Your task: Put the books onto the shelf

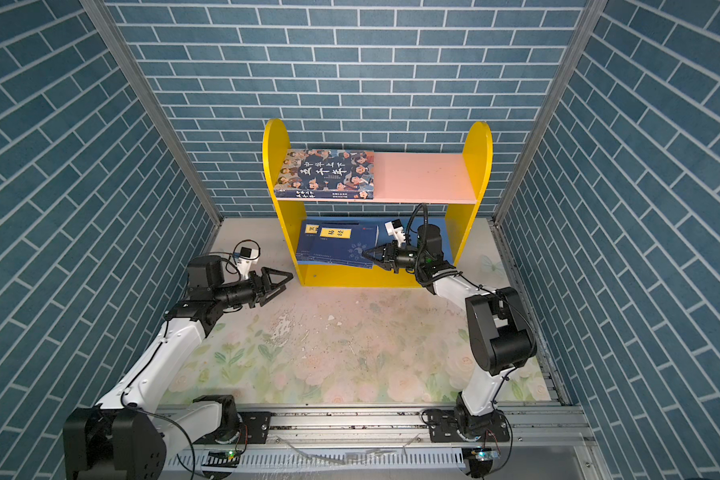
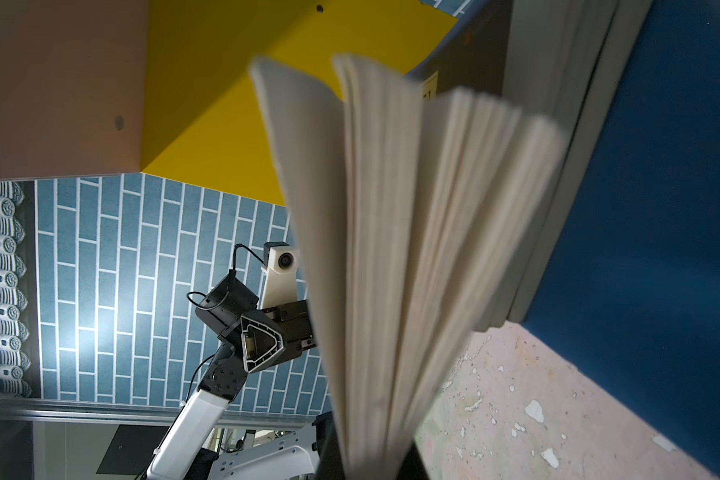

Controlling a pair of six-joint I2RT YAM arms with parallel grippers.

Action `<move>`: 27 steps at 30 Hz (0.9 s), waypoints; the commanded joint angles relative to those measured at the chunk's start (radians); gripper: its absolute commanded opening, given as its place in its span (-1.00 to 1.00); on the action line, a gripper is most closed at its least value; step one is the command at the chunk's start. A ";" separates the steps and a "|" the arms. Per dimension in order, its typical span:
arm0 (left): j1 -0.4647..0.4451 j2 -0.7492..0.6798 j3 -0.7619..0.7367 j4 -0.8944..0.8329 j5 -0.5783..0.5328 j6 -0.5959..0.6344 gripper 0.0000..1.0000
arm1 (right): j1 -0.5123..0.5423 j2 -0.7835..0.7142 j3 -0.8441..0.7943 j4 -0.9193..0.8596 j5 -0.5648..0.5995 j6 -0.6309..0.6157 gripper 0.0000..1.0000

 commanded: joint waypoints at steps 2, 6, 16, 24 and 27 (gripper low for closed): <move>0.004 -0.019 -0.009 0.002 -0.004 0.022 0.57 | -0.008 0.043 0.079 0.001 -0.054 -0.038 -1.00; 0.006 -0.016 -0.010 0.005 -0.007 0.022 0.58 | -0.008 0.083 0.133 -0.051 -0.052 -0.075 -1.00; 0.013 -0.028 -0.021 0.014 -0.011 0.021 0.60 | -0.010 0.165 0.225 -0.188 -0.051 -0.180 -1.00; 0.018 -0.031 -0.027 0.017 -0.015 0.022 0.61 | -0.010 0.214 0.261 -0.218 -0.027 -0.194 -1.00; 0.019 -0.032 -0.030 0.018 -0.015 0.022 0.62 | -0.010 0.232 0.273 -0.218 -0.015 -0.191 -1.00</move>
